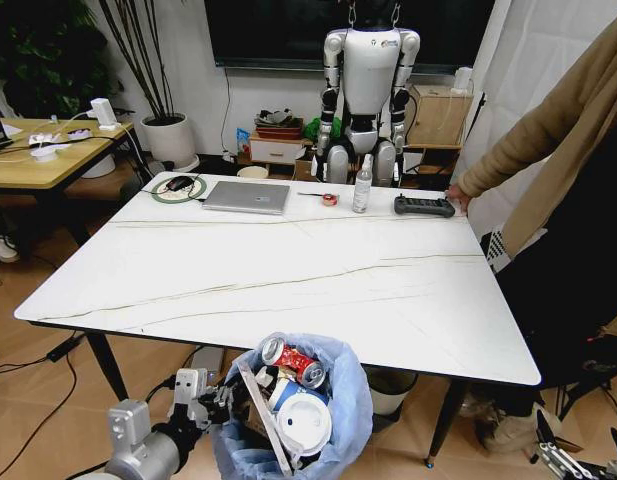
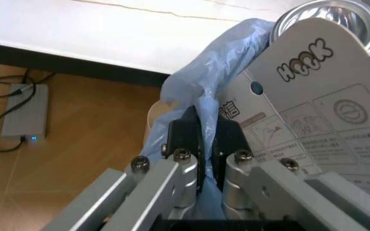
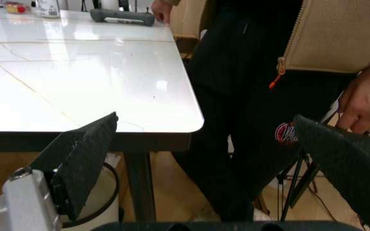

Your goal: Pick up the trash bin and place the trash from the table into it.

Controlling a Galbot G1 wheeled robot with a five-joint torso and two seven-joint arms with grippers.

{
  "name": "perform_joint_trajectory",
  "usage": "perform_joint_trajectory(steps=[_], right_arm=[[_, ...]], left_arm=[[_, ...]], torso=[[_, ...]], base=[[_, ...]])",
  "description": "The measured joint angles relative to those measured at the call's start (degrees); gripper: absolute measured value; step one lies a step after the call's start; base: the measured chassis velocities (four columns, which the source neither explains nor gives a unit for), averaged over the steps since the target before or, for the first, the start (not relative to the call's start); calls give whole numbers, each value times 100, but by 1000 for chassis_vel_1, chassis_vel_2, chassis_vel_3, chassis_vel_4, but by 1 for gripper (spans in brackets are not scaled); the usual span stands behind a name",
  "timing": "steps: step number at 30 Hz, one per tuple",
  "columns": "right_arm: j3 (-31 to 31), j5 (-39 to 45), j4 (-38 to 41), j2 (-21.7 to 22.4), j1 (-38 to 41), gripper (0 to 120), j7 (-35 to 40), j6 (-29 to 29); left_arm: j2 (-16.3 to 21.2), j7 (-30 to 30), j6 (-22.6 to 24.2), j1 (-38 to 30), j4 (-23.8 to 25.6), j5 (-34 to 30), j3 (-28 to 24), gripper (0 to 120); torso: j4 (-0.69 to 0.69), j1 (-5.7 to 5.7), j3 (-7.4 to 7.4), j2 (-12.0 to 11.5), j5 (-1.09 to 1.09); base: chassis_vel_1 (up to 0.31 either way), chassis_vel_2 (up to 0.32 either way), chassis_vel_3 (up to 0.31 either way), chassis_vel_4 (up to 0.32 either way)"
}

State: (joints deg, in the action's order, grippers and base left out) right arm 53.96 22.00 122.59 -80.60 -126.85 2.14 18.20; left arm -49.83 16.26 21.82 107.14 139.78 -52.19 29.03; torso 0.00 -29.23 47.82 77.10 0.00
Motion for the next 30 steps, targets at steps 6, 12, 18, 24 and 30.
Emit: perform_joint_trajectory(steps=[6,12,18,24,30], right_arm=[[1,0,0,-1,2,100,-2,-2],[1,1,0,-1,4,100,-3,-4],[1,0,1,-1,5,100,-3,-8],[1,0,1,-1,5,100,-3,-8],[1,0,2,-2,5,100,-4,-8]], left_arm=[[-41,-11,-1,9,-3,96,-49,0],[-38,-38,14,23,13,152,-91,0],[-10,-94,24,81,41,145,-103,0],[29,-129,45,157,116,133,-167,0],[72,-146,70,188,155,118,-211,0]], torso=[[0,82,-94,-179,0],[0,174,-212,-388,0],[0,265,-328,-595,0],[0,351,-433,-786,0],[0,422,-519,-943,0]], base=[[0,0,0,0],[0,0,0,0],[0,0,0,0],[0,0,0,0],[0,0,0,0]])
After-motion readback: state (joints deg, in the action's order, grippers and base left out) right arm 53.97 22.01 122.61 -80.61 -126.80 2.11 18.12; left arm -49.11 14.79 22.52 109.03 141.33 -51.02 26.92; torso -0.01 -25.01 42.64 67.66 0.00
